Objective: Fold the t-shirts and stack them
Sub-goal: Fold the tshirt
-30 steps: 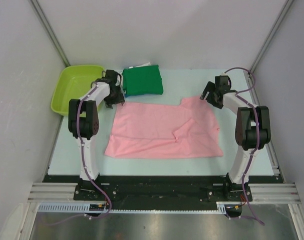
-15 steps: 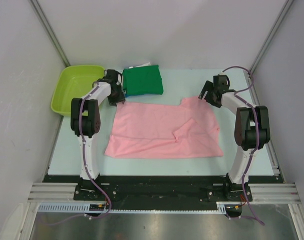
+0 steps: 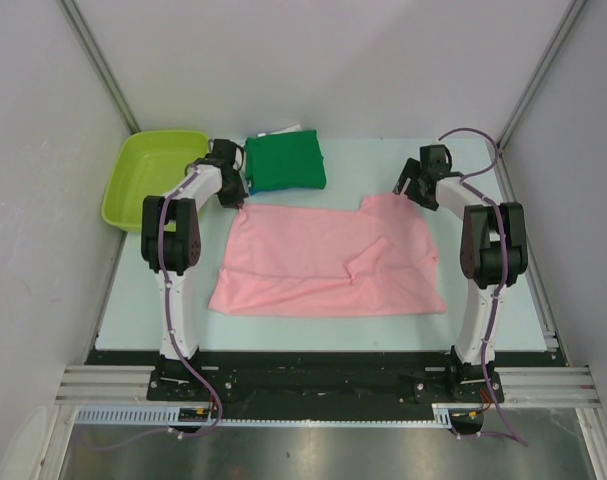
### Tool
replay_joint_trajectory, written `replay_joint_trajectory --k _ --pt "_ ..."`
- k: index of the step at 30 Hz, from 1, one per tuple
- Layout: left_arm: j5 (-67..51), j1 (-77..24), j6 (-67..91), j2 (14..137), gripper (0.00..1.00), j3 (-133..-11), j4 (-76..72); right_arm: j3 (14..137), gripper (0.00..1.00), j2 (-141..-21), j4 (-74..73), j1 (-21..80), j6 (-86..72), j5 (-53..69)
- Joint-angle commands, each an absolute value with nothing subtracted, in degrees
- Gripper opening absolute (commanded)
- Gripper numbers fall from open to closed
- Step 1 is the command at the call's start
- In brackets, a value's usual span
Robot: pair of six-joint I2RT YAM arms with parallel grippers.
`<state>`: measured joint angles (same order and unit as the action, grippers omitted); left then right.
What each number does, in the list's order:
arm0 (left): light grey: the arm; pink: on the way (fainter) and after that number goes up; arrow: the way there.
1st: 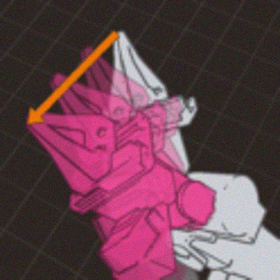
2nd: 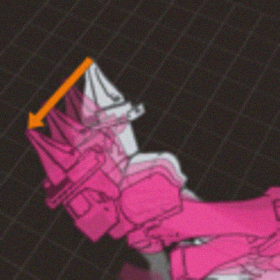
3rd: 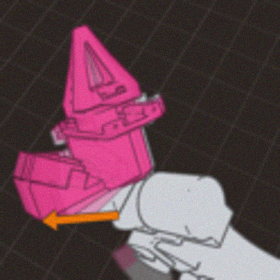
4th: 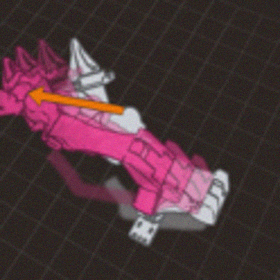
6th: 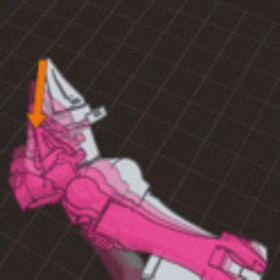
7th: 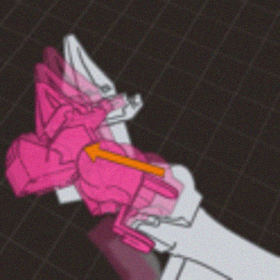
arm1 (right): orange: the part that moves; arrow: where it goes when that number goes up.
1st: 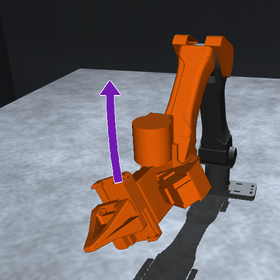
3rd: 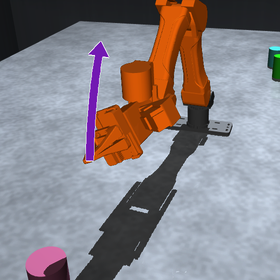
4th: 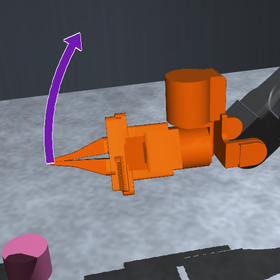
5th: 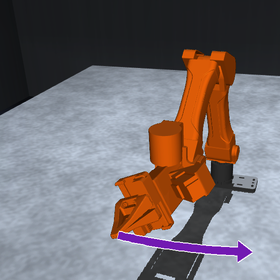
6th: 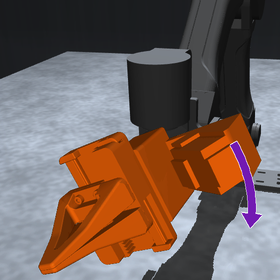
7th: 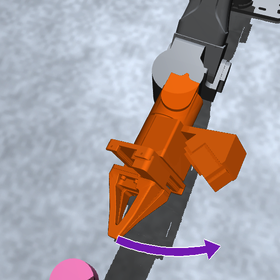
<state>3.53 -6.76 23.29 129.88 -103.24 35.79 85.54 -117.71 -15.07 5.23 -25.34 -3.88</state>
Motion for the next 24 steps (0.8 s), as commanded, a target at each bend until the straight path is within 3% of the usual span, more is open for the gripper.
replay_joint_trajectory --k 1,9,14,24 --pt "4.0 -6.1 22.1 128.4 0.00 -102.3 34.8 89.7 0.83 -119.7 -16.7 4.9 -24.3 -6.8" --pt "2.3 -5.1 23.5 127.2 0.00 -101.9 34.6 94.8 0.77 -123.8 -19.2 5.0 -24.7 -8.5" --pt "2.2 -4.8 23.7 127.0 0.00 -101.4 34.3 95.8 0.65 -126.1 -18.7 4.7 -26.1 -7.8" --pt "2.1 -4.7 23.8 127.2 0.00 -101.2 34.0 99.0 0.53 -130.9 -17.7 5.1 -27.5 -6.5"
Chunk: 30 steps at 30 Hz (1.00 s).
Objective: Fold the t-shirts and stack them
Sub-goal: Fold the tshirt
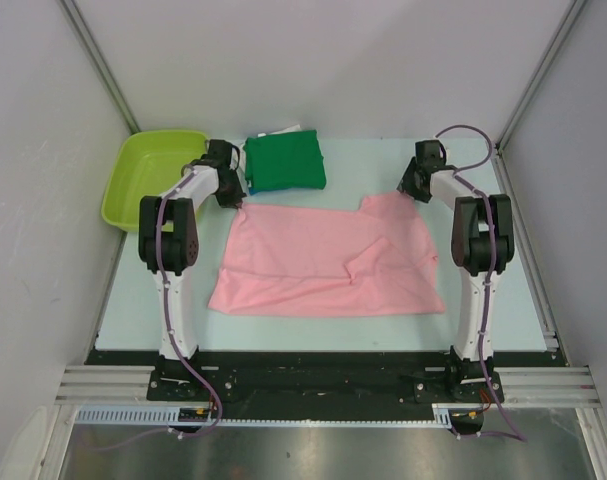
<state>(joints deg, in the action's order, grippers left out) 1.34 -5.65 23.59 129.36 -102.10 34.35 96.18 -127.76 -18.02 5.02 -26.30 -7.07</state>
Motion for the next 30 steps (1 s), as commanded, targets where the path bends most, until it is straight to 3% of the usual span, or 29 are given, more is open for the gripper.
replay_joint_trajectory --k 1,9,14,15,30 --pt "2.1 -4.7 23.8 127.2 0.00 -101.3 34.0 99.5 0.50 -131.3 -18.2 5.1 -27.6 -6.3" --pt "2.2 -4.6 24.0 127.1 0.01 -101.4 33.8 103.0 0.40 -134.2 -19.1 5.1 -28.2 -5.2" --pt "2.7 -4.6 24.3 126.3 0.00 -100.7 33.3 103.3 0.13 -134.4 -19.0 5.3 -28.8 -4.3" --pt "2.8 -4.5 24.3 126.1 0.00 -100.7 33.2 103.3 0.01 -134.4 -19.1 5.4 -28.8 -4.2" --pt "2.5 -4.2 24.8 125.0 0.00 -99.1 32.4 101.7 0.00 -131.2 -18.5 5.6 -28.0 -6.3"
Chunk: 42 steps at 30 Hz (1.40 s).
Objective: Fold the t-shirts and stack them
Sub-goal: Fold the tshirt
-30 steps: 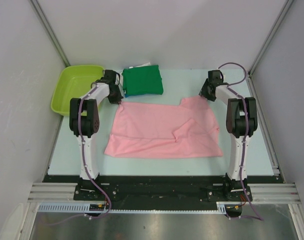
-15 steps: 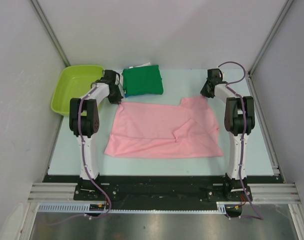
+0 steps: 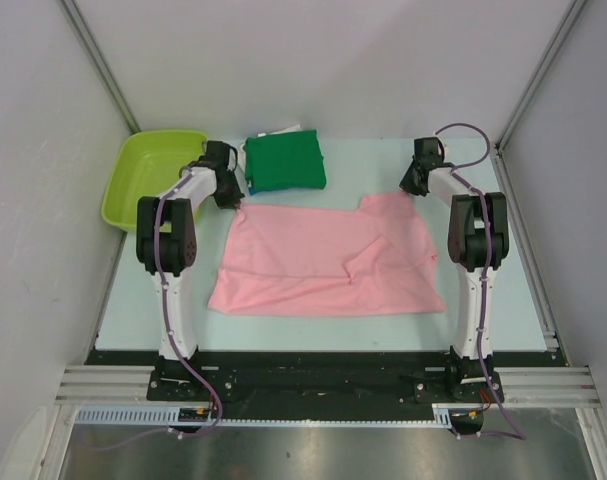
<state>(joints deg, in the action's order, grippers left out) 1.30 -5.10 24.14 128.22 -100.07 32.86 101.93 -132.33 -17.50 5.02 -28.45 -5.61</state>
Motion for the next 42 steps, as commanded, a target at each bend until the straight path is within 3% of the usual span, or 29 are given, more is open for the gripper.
replay_joint_trajectory --k 1,20,42 --pt "2.5 -4.2 24.8 124.8 0.00 -99.1 32.4 101.3 0.00 -130.7 -18.1 5.6 -28.1 -6.8" --pt "-2.2 -3.8 28.1 110.1 0.00 -89.3 26.7 87.2 0.00 -106.0 -13.9 5.6 -26.5 -8.6" --pt "3.6 -3.8 32.3 82.9 0.00 -58.4 21.1 57.0 0.00 -68.6 -19.9 6.7 -28.2 -14.2"
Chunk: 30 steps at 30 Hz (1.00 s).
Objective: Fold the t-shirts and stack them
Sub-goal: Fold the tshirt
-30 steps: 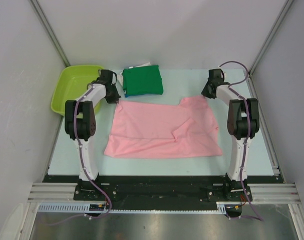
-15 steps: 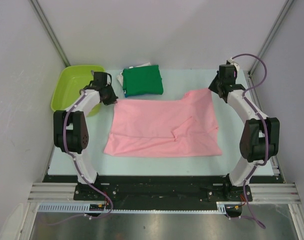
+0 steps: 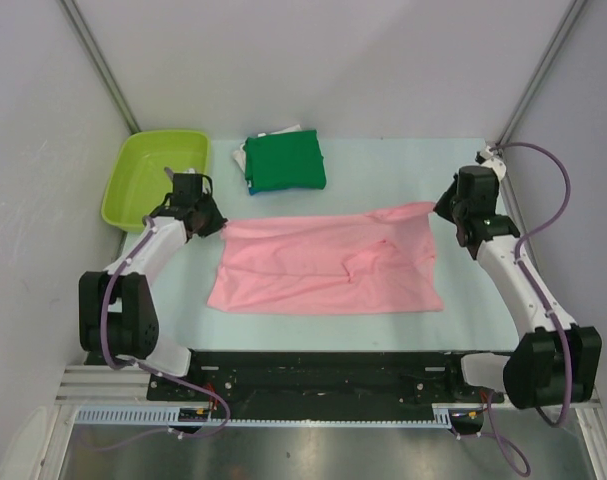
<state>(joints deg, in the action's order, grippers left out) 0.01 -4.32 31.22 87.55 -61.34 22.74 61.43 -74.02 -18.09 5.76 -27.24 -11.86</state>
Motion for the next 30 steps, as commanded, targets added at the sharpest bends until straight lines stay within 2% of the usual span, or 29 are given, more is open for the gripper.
replay_joint_trajectory --k 1,12,22,26,28,29,30 --pt "4.0 -3.7 32.3 82.4 0.00 -57.9 21.4 55.9 0.00 -65.9 -20.9 7.3 -28.6 -14.8" --pt "6.9 -4.0 34.9 74.4 0.00 -48.1 24.0 44.4 0.00 -53.5 -29.5 16.4 -33.7 -23.6" --pt "7.6 -6.2 36.6 66.4 0.00 -41.0 25.8 41.6 0.00 -49.1 -38.0 19.7 -42.1 -27.1" --pt "8.2 -6.7 36.8 66.4 0.01 -40.3 26.4 40.1 0.00 -46.4 -44.0 24.7 -49.8 -30.3" --pt "8.3 -6.9 37.2 66.6 0.14 -40.8 26.9 39.2 0.00 -44.7 -48.8 30.2 -56.6 -33.0" --pt "8.3 -6.9 37.3 66.4 0.27 -40.9 27.2 38.9 0.00 -42.9 -50.5 32.2 -58.6 -34.8" --pt "8.4 -7.1 37.5 66.1 0.60 -40.9 27.6 38.6 0.00 -42.1 -52.4 35.6 -63.1 -35.6"
